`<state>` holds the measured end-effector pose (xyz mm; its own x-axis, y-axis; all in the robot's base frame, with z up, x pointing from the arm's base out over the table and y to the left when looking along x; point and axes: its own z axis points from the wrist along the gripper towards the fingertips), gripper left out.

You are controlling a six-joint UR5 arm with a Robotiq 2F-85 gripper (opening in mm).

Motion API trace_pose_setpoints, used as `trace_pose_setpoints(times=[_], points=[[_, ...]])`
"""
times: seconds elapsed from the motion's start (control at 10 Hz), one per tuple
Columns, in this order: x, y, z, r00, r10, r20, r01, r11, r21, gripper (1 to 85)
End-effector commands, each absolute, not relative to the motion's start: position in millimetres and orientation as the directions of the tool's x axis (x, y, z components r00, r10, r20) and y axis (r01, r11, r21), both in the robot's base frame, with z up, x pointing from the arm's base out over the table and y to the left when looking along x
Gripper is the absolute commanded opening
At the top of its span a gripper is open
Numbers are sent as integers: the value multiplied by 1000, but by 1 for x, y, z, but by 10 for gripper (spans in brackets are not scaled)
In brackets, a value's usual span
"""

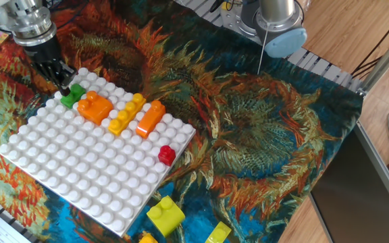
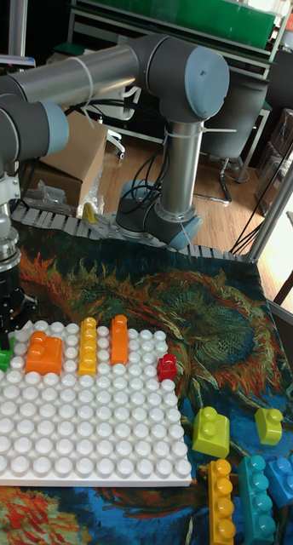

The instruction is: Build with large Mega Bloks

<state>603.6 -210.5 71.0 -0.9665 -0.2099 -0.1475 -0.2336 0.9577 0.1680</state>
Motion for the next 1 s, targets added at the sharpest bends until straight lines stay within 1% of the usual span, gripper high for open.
trace_pose_setpoints(times=[0.0,0.4,0.7,0.9], points=[[606,-211,66,-964,-216,-157,-242,956,167,13],[600,-221,61,-961,-227,-157,-252,955,160,13],[594,-235,64,-957,-252,-144,-273,950,153,13],[596,-232,59,-957,-246,-155,-270,951,153,13]])
